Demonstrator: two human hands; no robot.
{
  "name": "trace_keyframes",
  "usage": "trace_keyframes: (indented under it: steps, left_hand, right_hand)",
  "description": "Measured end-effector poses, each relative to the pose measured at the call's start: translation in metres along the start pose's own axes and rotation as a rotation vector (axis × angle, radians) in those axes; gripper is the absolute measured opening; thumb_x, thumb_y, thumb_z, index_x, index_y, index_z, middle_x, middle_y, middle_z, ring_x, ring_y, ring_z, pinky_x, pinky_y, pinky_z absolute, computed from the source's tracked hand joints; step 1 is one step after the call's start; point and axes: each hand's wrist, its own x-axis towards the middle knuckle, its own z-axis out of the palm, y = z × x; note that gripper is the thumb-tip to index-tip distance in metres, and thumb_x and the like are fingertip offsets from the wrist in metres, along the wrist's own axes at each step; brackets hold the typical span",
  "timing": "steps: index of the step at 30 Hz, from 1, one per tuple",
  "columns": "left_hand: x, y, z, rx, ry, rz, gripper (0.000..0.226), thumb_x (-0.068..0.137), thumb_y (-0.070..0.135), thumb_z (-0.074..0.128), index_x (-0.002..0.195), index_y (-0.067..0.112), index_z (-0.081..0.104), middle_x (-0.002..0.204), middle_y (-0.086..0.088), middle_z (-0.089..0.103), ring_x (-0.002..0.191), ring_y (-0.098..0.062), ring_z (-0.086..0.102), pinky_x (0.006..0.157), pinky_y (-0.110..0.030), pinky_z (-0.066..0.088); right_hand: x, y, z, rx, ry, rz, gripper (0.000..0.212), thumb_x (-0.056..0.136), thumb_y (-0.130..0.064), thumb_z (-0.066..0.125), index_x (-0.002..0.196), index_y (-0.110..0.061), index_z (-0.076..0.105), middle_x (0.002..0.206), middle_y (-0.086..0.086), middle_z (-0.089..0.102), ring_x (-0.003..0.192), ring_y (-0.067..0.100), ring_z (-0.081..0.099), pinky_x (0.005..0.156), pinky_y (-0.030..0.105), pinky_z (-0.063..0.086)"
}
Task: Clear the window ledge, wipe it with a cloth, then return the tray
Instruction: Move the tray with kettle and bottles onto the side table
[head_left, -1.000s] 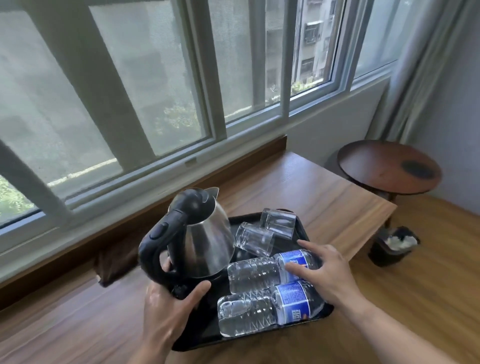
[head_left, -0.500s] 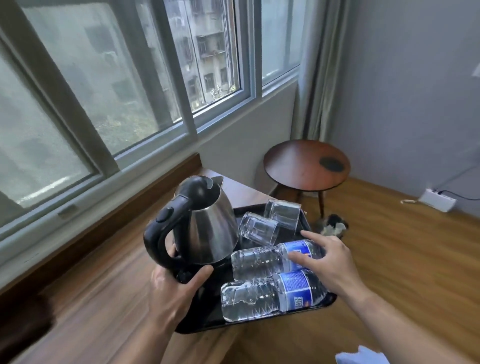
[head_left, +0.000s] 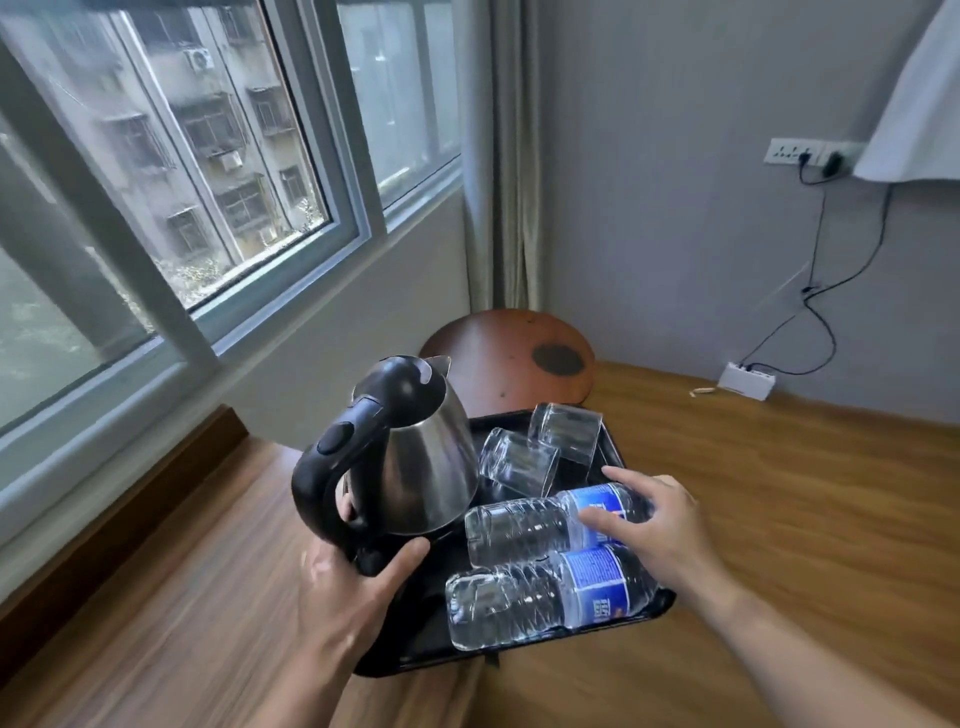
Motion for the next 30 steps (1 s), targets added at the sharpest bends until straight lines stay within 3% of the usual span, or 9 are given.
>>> trace_keyframes:
  steps: [3, 6, 11, 14, 16, 19, 25, 30]
  left_hand:
    - [0.036, 0.010, 0.023, 0.009, -0.037, 0.009, 0.071, 0.057, 0.079, 0.074, 0.118, 0.045, 0.061, 0.107, 0.022, 0.069, 0.107, -0.011, 0.066, 0.090, -0.040, 0.053]
    - [0.072, 0.016, 0.045, 0.004, -0.090, 0.035, 0.075, 0.063, 0.070, 0.076, 0.129, 0.037, 0.059, 0.115, 0.016, 0.071, 0.110, -0.008, 0.066, 0.094, -0.042, 0.054]
    - [0.121, 0.027, 0.083, 0.018, -0.069, 0.054, 0.065, 0.062, 0.067, 0.075, 0.123, 0.053, 0.056, 0.113, 0.017, 0.072, 0.109, -0.004, 0.065, 0.091, -0.035, 0.052]
    - [0.148, 0.029, 0.111, 0.028, -0.060, 0.023, 0.069, 0.061, 0.067, 0.075, 0.125, 0.050, 0.057, 0.112, 0.016, 0.072, 0.109, -0.005, 0.064, 0.090, -0.033, 0.051]
    - [0.165, 0.029, 0.131, 0.024, -0.020, -0.004, 0.072, 0.059, 0.066, 0.075, 0.128, 0.049, 0.058, 0.112, 0.020, 0.071, 0.109, 0.001, 0.063, 0.089, -0.024, 0.049]
    - [0.189, 0.032, 0.163, 0.010, 0.057, -0.042, 0.062, 0.058, 0.063, 0.076, 0.114, 0.073, 0.050, 0.106, 0.040, 0.065, 0.104, 0.017, 0.058, 0.083, -0.006, 0.041]
    - [0.242, 0.021, 0.221, 0.001, 0.150, -0.144, 0.075, 0.058, 0.069, 0.076, 0.129, 0.060, 0.051, 0.124, 0.016, 0.068, 0.122, -0.012, 0.060, 0.103, -0.044, 0.048]
    - [0.289, 0.011, 0.260, 0.032, 0.190, -0.184, 0.083, 0.057, 0.070, 0.076, 0.134, 0.055, 0.049, 0.127, 0.009, 0.067, 0.124, -0.015, 0.058, 0.104, -0.042, 0.047]
  right_hand:
    - [0.031, 0.006, -0.007, -0.006, 0.029, 0.014, 0.093, 0.043, -0.091, 0.066, 0.122, -0.042, 0.068, 0.100, -0.009, 0.057, 0.093, 0.000, 0.054, 0.075, 0.018, 0.039]
    - [0.065, 0.012, -0.013, -0.003, 0.033, 0.026, 0.089, 0.048, -0.089, 0.069, 0.123, -0.041, 0.067, 0.103, -0.010, 0.056, 0.094, -0.001, 0.054, 0.076, 0.016, 0.039]
    - [0.131, 0.030, -0.019, 0.002, 0.024, 0.014, 0.093, 0.046, -0.092, 0.065, 0.124, -0.042, 0.067, 0.105, -0.011, 0.055, 0.095, -0.001, 0.055, 0.075, 0.017, 0.041]
    - [0.179, 0.044, -0.023, 0.013, 0.006, -0.005, 0.096, 0.044, -0.095, 0.064, 0.123, -0.042, 0.067, 0.104, -0.011, 0.056, 0.095, 0.000, 0.056, 0.074, 0.019, 0.042]
    - [0.214, 0.053, -0.023, 0.017, -0.024, -0.021, 0.095, 0.044, -0.095, 0.064, 0.122, -0.042, 0.068, 0.105, -0.011, 0.056, 0.096, 0.002, 0.056, 0.076, 0.020, 0.043]
    - [0.269, 0.065, -0.025, 0.011, -0.060, -0.048, 0.093, 0.042, -0.098, 0.062, 0.120, -0.045, 0.068, 0.104, -0.012, 0.056, 0.097, 0.003, 0.056, 0.076, 0.020, 0.041]
    - [0.371, 0.082, -0.027, -0.003, -0.149, -0.080, 0.088, 0.045, -0.091, 0.067, 0.120, -0.046, 0.067, 0.108, -0.015, 0.054, 0.101, -0.001, 0.055, 0.081, 0.020, 0.043]
    - [0.448, 0.097, -0.015, -0.015, -0.199, -0.110, 0.089, 0.044, -0.096, 0.064, 0.119, -0.048, 0.067, 0.108, -0.018, 0.053, 0.104, -0.003, 0.053, 0.083, 0.019, 0.043]
